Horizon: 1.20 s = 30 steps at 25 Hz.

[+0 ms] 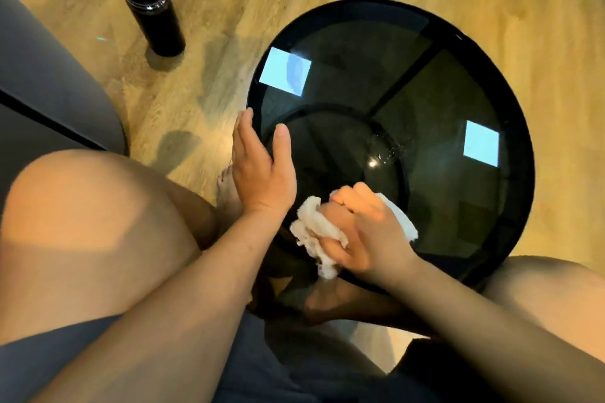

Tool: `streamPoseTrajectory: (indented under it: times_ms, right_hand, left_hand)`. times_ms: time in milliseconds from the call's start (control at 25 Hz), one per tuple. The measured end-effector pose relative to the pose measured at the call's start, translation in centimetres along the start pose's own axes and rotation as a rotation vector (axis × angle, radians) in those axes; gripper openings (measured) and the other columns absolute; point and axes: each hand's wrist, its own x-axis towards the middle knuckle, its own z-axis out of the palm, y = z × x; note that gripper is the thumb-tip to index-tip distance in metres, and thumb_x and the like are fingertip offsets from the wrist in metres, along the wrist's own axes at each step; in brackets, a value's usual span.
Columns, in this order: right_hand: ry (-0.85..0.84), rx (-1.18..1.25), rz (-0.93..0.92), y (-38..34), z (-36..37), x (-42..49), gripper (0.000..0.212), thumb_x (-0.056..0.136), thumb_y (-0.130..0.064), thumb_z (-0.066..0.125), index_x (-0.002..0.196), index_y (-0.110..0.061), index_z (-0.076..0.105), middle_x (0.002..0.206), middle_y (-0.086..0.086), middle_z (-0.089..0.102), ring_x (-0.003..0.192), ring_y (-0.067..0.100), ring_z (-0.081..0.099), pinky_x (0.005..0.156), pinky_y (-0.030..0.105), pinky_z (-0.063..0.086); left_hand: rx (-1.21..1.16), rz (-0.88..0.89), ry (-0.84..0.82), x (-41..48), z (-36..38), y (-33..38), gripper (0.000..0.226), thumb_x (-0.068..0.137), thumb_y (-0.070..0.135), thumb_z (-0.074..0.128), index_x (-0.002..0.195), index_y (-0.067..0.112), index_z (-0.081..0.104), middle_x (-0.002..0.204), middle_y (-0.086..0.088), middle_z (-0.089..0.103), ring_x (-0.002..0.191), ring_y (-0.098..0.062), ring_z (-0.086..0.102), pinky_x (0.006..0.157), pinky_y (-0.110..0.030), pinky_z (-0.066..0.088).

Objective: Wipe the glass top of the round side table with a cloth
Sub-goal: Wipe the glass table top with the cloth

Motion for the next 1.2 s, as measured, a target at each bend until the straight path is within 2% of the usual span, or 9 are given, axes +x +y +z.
streamPoseTrajectory:
  times_ms: [80,320,440,600,720,840,1000,1080,1200]
  right_hand:
    - [-0.029,-0.026,0.069,5.5,-0.9,-3.0,0.025,0.080,-0.034,0.053,0.087,-0.012,0.063,0.086,0.007,0.056,0.081,0.031,0.052,0.067,0.039,0.042]
    - [0.214,-0.128,0.985,16.4,-4.0,-7.2,0.047,0.084,-0.045,0.040,0.105,-0.006,0.054,0.108,0.025,0.054,0.103,0.044,0.050,0.087,0.046,0.042]
    - [0.197,-0.158,0.875,9.7,-1.9,-5.0,0.037,0.087,-0.040,0.045,0.106,-0.009,0.055,0.104,0.021,0.057,0.096,0.042,0.050,0.080,0.044,0.040]
    - [0.132,-0.114,0.402,-2.7,0.7,-2.5,0.033,0.080,-0.042,0.053,0.102,-0.018,0.061,0.091,0.008,0.060,0.081,0.028,0.052,0.068,0.039,0.043]
    - [0.071,0.046,0.139,-2.0,-0.2,-3.9,0.034,0.077,-0.039,0.065,0.104,-0.020,0.059,0.098,0.006,0.059,0.083,0.025,0.051,0.069,0.040,0.046]
    - [0.143,-0.110,0.193,6.9,-1.2,-8.3,0.033,0.077,-0.037,0.059,0.106,-0.022,0.059,0.108,0.008,0.056,0.084,0.035,0.053,0.067,0.045,0.048]
    - [0.209,-0.199,0.710,16.3,-2.8,-10.5,0.030,0.087,-0.032,0.055,0.111,-0.016,0.062,0.123,0.015,0.051,0.108,0.042,0.047,0.088,0.047,0.044]
    - [0.238,-0.161,0.900,15.3,-2.4,-9.6,0.032,0.088,-0.034,0.054,0.112,-0.013,0.061,0.122,0.016,0.052,0.110,0.039,0.044,0.091,0.044,0.041]
    - [0.270,-0.112,0.837,8.4,-0.9,-7.3,0.031,0.083,-0.030,0.055,0.104,-0.010,0.063,0.104,0.018,0.058,0.093,0.039,0.048,0.080,0.043,0.043]
  left_hand:
    - [0.056,0.036,0.018,0.5,0.1,-0.1,0.074,0.090,0.058,0.030,0.150,0.014,0.032,0.157,-0.006,0.034,0.144,-0.021,0.032,0.116,-0.038,0.028]
    - [0.109,0.093,0.001,0.1,-0.1,-0.3,0.069,0.093,0.054,0.031,0.150,0.016,0.030,0.159,-0.008,0.030,0.146,-0.024,0.028,0.117,-0.049,0.029]
    - [0.269,0.227,-0.021,0.0,0.1,-0.3,0.067,0.095,0.049,0.034,0.149,0.010,0.033,0.159,-0.012,0.030,0.149,-0.027,0.023,0.120,-0.051,0.021]
    - [0.451,0.437,-0.142,-0.6,-0.2,0.2,0.066,0.097,0.049,0.029,0.149,0.009,0.034,0.159,-0.013,0.030,0.151,-0.026,0.018,0.123,-0.048,0.010]
    - [0.598,0.568,-0.264,-2.0,-0.4,-0.1,0.067,0.097,0.052,0.025,0.149,0.010,0.033,0.160,-0.014,0.030,0.151,-0.026,0.018,0.124,-0.046,0.009]
    - [0.744,0.621,-0.309,-3.7,0.0,-0.5,0.066,0.098,0.054,0.023,0.150,0.015,0.031,0.161,-0.010,0.027,0.152,-0.025,0.016,0.124,-0.047,0.008]
    - [0.796,0.600,-0.323,-4.0,-0.1,-0.5,0.068,0.097,0.057,0.019,0.152,0.019,0.030,0.163,-0.007,0.024,0.152,-0.024,0.012,0.123,-0.049,0.007]
    - [0.795,0.571,-0.317,-3.8,-0.1,-0.4,0.069,0.097,0.058,0.018,0.152,0.019,0.031,0.163,-0.006,0.024,0.152,-0.023,0.012,0.123,-0.048,0.006]
    - [0.789,0.555,-0.308,-3.8,0.1,-0.4,0.069,0.097,0.059,0.016,0.152,0.020,0.031,0.163,-0.004,0.025,0.152,-0.021,0.012,0.124,-0.047,0.005]
